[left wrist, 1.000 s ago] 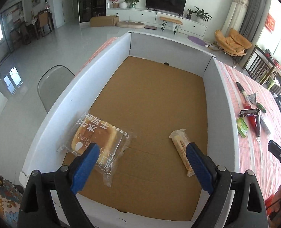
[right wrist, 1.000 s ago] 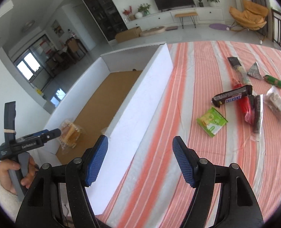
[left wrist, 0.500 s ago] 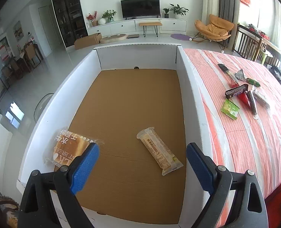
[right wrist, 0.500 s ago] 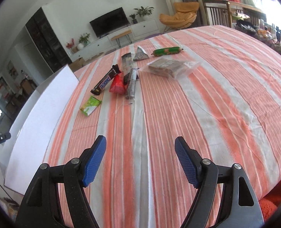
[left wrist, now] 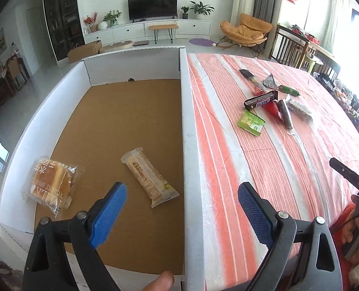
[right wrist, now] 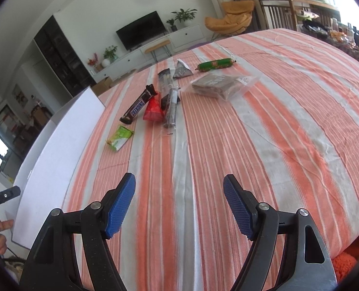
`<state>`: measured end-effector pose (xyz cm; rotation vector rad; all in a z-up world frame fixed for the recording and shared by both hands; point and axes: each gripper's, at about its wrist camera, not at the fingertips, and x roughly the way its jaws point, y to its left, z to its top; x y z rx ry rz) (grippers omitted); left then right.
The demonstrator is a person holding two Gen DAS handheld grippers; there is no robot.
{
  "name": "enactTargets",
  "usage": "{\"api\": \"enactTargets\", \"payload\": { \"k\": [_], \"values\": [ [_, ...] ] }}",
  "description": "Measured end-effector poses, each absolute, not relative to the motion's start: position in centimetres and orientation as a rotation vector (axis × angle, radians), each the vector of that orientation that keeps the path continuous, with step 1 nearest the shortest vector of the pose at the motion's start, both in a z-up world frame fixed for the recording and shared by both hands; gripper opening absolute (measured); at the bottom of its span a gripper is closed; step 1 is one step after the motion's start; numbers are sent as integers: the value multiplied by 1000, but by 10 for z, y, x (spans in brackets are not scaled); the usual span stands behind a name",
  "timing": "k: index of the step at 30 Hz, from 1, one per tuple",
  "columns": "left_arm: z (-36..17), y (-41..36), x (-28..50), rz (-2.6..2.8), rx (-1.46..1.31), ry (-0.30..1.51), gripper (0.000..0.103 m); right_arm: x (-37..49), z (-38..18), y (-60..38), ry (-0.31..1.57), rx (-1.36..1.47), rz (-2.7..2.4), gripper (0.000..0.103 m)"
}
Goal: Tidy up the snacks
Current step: 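Withdraw both tools from the box back over the table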
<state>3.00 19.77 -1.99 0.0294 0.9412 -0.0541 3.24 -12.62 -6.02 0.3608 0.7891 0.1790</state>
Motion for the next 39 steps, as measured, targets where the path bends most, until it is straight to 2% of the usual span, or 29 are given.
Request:
{"api": "enactTargets", "payload": {
  "k": [6, 14, 21, 24, 26, 33, 39],
  "values": [
    [-34, 154, 38, -68, 148, 994, 92, 27, -56, -129, 766, 366, 189, 78],
    [-32, 133, 61, -159, -96, 998, 92, 28, -57, -138, 767, 418, 186, 78],
    [9, 98, 31, -45, 79, 736, 92, 24, -58, -154, 750, 453, 84, 81],
    [26, 81, 15, -138, 77, 678, 93, 26, -65, -167, 769, 508, 21, 81],
    [28, 66, 7, -215, 72, 679, 98, 27, -69, -177, 774, 549, -9, 81],
    [-3, -6, 4, -380, 139, 768, 98, 14, -67, -202, 711, 621, -135, 81],
    [-43, -35, 22, -348, 155, 840, 98, 12, -67, -206, 708, 621, -171, 83]
  ]
}}
